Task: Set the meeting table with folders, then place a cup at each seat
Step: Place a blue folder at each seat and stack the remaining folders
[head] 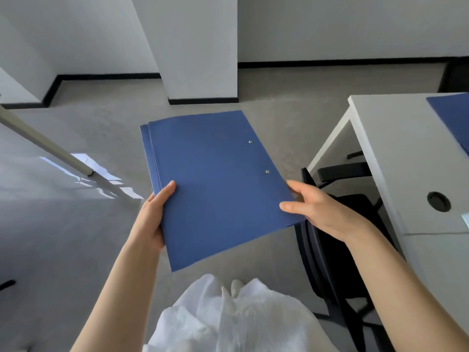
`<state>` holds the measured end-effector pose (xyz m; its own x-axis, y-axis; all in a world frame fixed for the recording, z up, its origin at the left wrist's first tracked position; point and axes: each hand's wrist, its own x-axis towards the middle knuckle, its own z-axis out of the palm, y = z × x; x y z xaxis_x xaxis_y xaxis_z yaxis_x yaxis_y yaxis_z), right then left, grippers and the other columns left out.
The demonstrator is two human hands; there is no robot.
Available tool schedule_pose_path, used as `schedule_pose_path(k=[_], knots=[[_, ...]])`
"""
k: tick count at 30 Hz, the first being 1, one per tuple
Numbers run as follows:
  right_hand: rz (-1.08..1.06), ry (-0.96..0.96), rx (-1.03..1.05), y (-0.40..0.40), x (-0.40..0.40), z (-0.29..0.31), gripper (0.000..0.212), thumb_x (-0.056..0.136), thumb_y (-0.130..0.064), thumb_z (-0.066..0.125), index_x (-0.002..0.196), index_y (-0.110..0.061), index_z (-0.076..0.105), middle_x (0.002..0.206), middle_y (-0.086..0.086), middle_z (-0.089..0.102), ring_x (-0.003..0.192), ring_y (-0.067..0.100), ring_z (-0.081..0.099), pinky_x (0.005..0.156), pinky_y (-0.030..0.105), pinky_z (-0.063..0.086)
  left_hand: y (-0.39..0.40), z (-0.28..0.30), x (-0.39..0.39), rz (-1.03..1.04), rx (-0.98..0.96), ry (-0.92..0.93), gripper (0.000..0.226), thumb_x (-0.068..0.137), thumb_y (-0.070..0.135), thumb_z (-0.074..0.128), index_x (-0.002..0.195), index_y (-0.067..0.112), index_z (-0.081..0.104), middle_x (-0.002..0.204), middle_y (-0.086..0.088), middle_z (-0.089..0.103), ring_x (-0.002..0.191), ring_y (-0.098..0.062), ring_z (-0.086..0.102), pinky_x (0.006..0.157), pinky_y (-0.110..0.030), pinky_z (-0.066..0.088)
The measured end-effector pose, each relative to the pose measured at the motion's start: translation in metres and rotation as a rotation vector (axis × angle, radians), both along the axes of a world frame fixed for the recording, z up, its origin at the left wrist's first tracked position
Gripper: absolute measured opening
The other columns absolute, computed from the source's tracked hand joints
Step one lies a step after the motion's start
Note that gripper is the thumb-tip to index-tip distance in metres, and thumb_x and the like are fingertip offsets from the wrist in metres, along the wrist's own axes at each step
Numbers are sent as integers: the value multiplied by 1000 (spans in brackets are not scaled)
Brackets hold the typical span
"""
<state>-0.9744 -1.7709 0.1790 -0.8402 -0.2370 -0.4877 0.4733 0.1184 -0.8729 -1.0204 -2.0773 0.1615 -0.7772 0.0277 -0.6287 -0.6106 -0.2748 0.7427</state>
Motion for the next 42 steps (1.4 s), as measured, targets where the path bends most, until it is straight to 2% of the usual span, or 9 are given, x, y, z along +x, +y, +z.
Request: schedule_pose_path(k=[3,5,8,10,14,21,25,35,42], knots=[[-147,-135,4,-8,-61,-14,74,76,-57,64,142,-34,38,134,-13,56,123,11,55,108,44,39,-3,-3,-52,-28,-6,-18,49,83,41,68,125,19,62,113,-4,73,98,-25,71,75,-38,56],[-155,-166,86,-16,-98,-27,75,68,-74,57,134,-39,48,132,-17,56,123,11,53,108,46,39,-1,-3,-87,-67,-2,-7,46,84,40,67,123,17,62,111,-6,73,95,-26,72,70,-37,58],[-288,-230,70,-32,-150,-31,44,86,-62,47,114,-32,63,110,-15,70,102,8,67,93,37,51,4,-2,-147,-131,-1,21,34,88,36,63,115,16,64,103,-7,75,85,-24,74,61,-34,59],[-374,-247,27,-37,-180,-28,35,95,-54,40,109,-32,64,102,-14,71,95,6,68,80,30,53,7,1,-193,-183,3,35,29,90,35,62,113,16,65,101,-6,76,82,-23,74,60,-33,59],[-533,-144,139,-38,-235,-24,41,93,-56,42,118,-29,60,114,-10,68,102,12,66,93,37,52,13,9,-281,-321,-1,42,26,92,34,59,114,20,64,102,-5,76,84,-22,74,61,-33,59],[-756,-49,214,-15,-319,-27,34,95,-45,47,103,-19,67,103,-2,73,94,15,69,88,41,55,61,12,-407,-488,-56,-9,29,92,38,60,113,19,64,97,-1,77,82,-19,74,61,-32,59],[-853,-9,255,21,-372,-41,40,87,-57,50,107,-25,64,104,-9,71,96,12,68,88,42,55,115,6,-480,-568,-81,-42,27,94,38,58,114,20,62,88,1,77,75,-18,74,58,-31,57],[-940,3,269,179,-510,-39,33,96,-43,45,116,-20,55,109,-9,64,96,6,62,70,19,47,294,8,-633,-653,-119,14,30,88,42,66,111,24,65,96,0,76,87,-21,73,71,-38,57],[-981,-21,272,284,-585,-41,52,83,-62,46,115,-24,59,109,-9,68,97,11,67,87,40,55,404,2,-710,-677,-87,56,33,90,33,65,120,17,62,108,-5,74,91,-24,73,66,-35,60]])
